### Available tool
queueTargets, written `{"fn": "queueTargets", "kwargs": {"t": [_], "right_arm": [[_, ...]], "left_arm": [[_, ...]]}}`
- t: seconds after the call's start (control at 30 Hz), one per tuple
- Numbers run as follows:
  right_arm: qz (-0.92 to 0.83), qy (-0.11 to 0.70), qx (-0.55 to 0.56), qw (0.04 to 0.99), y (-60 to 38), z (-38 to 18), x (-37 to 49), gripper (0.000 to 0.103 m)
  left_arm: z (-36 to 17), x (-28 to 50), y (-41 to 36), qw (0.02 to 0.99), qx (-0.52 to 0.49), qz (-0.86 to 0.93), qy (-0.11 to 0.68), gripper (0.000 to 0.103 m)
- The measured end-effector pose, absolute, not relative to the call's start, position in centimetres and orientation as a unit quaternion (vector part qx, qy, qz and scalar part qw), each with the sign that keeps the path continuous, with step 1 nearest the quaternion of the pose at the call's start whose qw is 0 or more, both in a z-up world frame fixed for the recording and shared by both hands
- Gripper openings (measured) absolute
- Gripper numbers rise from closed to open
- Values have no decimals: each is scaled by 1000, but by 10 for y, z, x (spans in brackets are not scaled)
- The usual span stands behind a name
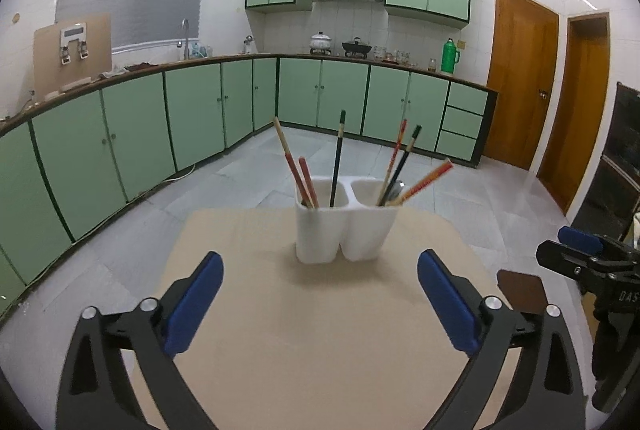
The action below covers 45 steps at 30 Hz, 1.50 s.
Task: Organize utensils
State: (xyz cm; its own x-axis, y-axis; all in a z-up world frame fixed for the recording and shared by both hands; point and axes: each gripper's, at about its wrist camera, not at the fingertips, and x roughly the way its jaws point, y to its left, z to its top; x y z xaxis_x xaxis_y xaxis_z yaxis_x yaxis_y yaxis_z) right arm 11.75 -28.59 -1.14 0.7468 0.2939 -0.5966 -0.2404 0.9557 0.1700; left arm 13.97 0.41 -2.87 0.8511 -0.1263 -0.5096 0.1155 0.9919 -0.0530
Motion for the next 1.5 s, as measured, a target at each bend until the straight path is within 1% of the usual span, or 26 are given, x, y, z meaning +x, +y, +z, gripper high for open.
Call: {"fn": "queueTargets", "kwargs": {"t": [0.2, 0.6, 1.1, 1.5], "right_arm": [[157, 315, 31, 936, -276, -2, 86, 98], [176, 288, 19, 941, -269, 35, 50, 98], [174, 269, 1, 947, -258, 56, 36, 98], [177, 259, -5, 950, -254, 63, 31, 98]], "left_arm": [[-26, 106, -1, 962, -4, -60, 266, 97], [4, 65, 3, 969, -9, -56, 239, 97], [30, 34, 2, 976, 3, -48, 213, 97], [45, 21, 5, 981, 2, -49, 189, 97]]}}
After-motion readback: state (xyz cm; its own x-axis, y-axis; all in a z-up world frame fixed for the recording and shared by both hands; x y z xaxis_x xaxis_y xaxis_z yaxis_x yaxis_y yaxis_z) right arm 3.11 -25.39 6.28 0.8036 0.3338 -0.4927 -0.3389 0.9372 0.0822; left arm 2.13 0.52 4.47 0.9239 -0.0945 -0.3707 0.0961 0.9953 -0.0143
